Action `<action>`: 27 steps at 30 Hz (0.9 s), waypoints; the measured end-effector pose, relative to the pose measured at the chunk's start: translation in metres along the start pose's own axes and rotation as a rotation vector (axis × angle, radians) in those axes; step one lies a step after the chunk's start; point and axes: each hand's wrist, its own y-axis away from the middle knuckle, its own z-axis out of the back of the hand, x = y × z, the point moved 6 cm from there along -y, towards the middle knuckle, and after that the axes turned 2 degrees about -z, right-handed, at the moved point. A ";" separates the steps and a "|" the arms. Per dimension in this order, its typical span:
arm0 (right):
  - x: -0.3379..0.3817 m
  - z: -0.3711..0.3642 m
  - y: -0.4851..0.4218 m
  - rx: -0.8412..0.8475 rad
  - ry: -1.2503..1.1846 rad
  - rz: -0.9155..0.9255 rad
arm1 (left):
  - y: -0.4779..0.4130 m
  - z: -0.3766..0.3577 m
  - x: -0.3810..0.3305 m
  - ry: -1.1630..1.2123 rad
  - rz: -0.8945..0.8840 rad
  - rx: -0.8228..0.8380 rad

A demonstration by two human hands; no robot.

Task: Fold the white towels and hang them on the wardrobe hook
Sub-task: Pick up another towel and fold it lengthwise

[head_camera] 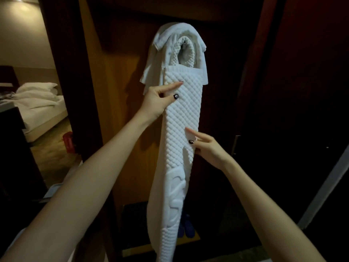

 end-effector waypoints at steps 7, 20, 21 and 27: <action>-0.008 -0.028 0.001 -0.007 0.054 0.016 | -0.010 0.033 0.026 -0.015 0.096 -0.111; 0.045 -0.006 -0.030 -0.241 -0.128 0.055 | 0.099 0.000 0.121 0.223 0.467 -0.029; 0.044 -0.004 -0.030 -0.241 -0.120 0.050 | 0.102 -0.003 0.121 0.245 0.487 -0.025; 0.044 0.005 -0.023 -0.249 -0.134 0.046 | 0.120 -0.015 0.119 0.361 0.469 -0.012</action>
